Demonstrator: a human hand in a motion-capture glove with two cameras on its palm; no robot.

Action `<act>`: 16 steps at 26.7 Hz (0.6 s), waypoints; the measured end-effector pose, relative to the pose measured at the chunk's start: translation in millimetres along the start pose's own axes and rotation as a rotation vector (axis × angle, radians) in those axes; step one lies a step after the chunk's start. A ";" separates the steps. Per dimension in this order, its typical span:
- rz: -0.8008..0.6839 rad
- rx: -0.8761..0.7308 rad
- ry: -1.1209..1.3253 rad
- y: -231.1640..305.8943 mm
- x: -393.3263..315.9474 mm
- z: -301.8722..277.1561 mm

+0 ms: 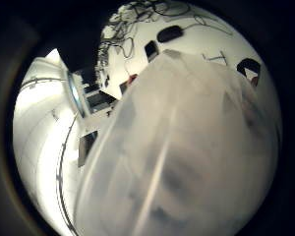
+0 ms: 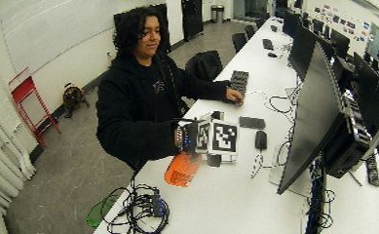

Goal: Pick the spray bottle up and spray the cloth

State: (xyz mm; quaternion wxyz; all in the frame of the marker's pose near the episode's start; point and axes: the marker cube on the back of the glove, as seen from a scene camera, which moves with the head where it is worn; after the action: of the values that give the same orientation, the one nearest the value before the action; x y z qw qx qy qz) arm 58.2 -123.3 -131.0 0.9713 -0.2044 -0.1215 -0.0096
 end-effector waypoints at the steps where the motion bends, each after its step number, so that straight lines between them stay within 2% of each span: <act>1: 0.030 -0.046 0.049 2.6 -1.9 4.9; 7: 0.190 -0.167 0.227 -15.1 -19.7 12.8; 11: 0.242 -0.317 0.327 -2.5 -29.4 37.7; 16: 0.367 -0.380 0.430 -24.2 -37.1 47.0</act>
State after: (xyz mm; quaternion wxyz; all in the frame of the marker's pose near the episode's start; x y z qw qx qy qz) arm 9.7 -127.8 -88.6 0.9048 -0.3935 0.1287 0.0998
